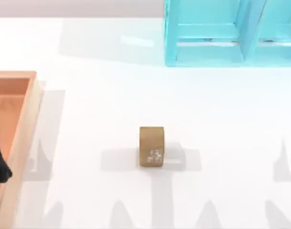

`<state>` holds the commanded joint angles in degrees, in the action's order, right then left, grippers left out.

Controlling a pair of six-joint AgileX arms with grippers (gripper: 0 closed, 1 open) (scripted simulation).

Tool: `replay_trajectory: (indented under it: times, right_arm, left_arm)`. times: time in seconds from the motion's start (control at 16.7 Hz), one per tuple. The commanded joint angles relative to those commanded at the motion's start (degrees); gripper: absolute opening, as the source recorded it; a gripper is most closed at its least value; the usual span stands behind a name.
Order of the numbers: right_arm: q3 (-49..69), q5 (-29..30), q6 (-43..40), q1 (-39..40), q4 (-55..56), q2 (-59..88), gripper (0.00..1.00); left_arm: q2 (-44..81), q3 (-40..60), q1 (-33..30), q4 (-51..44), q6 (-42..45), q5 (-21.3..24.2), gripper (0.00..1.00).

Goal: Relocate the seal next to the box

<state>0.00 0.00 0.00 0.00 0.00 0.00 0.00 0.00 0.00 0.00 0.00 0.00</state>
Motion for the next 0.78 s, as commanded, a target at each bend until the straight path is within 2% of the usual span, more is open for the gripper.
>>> replay_trajectory:
  times: [0.36,0.54,0.78]
  right_arm:
    - [0.0,0.0,0.0,0.0,0.0,0.0,1.00]
    - [0.0,0.0,0.0,0.0,0.0,0.0,1.00]
    - [0.0,0.0,0.0,0.0,0.0,0.0,1.00]
  left_arm:
    - [5.3,4.9,-1.9,-3.5,-1.8,0.0,1.00]
    - [14.5,13.4,-5.2,-9.4,-4.9,0.0,1.00]
    - [32.0,29.4,-11.4,-20.7,-10.8,0.1,1.00]
